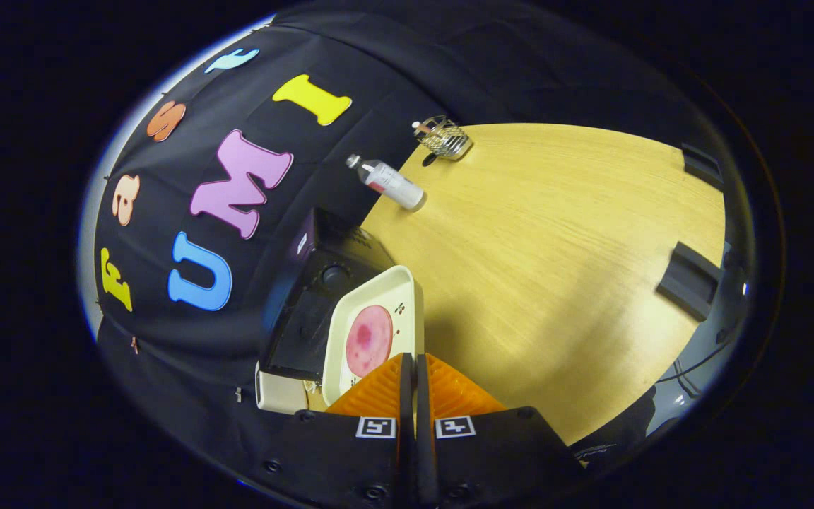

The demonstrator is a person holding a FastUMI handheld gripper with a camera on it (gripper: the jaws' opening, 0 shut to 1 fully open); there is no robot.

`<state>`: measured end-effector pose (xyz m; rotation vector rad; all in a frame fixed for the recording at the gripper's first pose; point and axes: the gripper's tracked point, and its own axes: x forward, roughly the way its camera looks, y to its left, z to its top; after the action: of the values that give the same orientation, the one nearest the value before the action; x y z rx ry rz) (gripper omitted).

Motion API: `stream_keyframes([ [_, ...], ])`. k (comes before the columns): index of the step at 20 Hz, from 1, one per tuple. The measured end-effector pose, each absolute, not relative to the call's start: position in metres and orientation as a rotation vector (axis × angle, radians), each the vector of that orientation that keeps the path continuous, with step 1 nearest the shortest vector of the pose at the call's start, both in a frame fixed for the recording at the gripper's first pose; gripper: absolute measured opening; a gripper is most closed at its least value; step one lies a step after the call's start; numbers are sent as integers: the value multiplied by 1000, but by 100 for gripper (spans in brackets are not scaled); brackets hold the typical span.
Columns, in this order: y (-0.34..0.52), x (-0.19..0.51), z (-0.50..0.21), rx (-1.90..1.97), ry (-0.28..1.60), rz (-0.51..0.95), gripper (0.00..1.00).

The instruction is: Open the toaster oven, put the food inside, and close the toaster oven door.

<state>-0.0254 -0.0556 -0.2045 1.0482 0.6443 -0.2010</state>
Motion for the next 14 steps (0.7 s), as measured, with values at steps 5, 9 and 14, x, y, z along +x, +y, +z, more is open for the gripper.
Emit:
stream_keyframes([
  [5, -6, 0, -204, 1049, 659, -153, 6],
  [9, 26, 25, -207, 1051, 671, -128, 6],
  [14, 55, 63, -213, 1062, 665, -136, 6],
])
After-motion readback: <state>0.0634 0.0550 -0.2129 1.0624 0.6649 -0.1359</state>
